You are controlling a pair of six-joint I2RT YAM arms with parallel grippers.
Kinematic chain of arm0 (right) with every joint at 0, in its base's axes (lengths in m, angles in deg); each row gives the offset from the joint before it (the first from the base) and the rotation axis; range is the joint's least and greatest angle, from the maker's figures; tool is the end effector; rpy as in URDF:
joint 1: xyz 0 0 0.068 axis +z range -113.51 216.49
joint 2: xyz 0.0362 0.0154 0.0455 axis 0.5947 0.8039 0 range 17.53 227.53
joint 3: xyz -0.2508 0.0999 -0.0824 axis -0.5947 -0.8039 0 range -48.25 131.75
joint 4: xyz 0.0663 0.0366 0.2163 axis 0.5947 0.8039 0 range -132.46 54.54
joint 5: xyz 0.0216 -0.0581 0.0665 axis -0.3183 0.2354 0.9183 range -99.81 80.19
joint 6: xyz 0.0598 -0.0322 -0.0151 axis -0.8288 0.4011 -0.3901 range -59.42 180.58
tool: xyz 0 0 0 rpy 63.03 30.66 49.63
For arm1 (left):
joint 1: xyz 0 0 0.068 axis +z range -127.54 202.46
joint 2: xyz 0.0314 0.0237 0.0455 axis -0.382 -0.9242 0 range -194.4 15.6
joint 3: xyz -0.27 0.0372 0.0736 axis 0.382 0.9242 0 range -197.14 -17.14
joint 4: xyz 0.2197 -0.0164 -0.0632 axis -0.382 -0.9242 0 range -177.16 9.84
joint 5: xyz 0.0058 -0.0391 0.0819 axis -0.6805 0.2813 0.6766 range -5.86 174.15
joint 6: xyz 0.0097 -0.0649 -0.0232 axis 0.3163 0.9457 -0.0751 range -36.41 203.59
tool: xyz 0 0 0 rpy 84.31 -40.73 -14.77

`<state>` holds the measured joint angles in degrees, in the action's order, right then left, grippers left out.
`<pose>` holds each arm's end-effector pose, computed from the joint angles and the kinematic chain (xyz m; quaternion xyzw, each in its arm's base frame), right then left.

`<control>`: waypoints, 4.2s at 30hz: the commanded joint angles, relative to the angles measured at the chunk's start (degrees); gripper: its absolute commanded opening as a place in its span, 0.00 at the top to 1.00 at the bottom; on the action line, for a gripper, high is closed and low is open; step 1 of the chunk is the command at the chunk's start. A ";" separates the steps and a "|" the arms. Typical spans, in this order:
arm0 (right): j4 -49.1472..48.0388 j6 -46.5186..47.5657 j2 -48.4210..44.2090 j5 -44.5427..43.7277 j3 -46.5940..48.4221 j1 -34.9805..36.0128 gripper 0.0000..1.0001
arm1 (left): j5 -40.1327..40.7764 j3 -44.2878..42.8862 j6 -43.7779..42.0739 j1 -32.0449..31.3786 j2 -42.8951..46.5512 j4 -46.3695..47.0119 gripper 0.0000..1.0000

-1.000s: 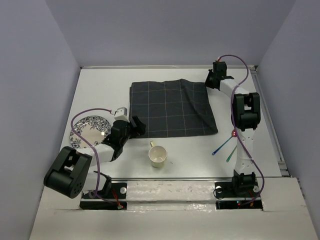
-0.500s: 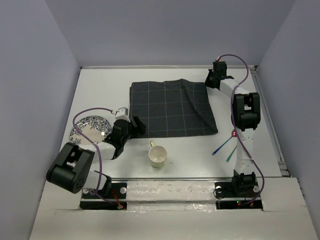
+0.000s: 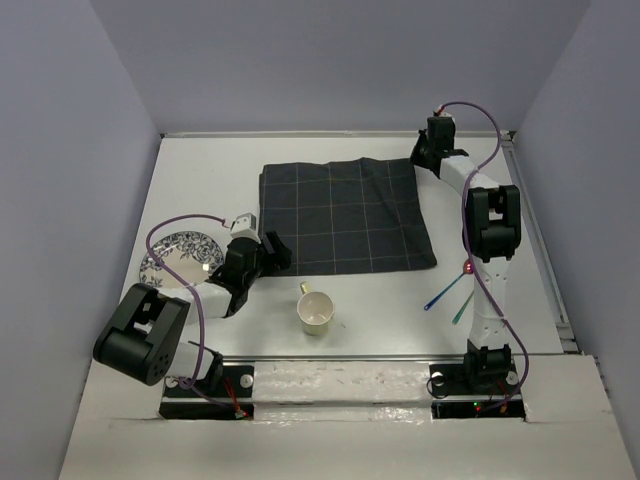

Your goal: Set the dinner table for one person

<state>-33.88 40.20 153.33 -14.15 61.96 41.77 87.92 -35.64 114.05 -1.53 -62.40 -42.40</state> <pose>0.5377 0.0455 0.1944 0.1335 0.8730 0.0713 0.4636 0.2232 -0.0953 0.1822 -0.0651 0.8250 -0.2323 0.5111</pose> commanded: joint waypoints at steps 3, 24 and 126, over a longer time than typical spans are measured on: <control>-5.24 1.75 -0.11 -2.69 3.34 -0.09 1.00 | 1.94 -1.98 -1.10 0.17 -0.31 0.39 0.06; -5.76 0.08 -11.07 1.43 -4.82 0.52 0.49 | 5.10 0.83 -2.24 0.17 10.67 0.56 0.06; 9.70 -0.02 -57.95 -21.33 -34.91 29.38 1.00 | 3.35 -19.29 -15.60 -0.09 61.91 -36.70 0.01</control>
<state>-15.45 33.24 95.35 -33.12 16.83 81.94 92.72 -55.27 98.88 -2.16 -1.14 -81.72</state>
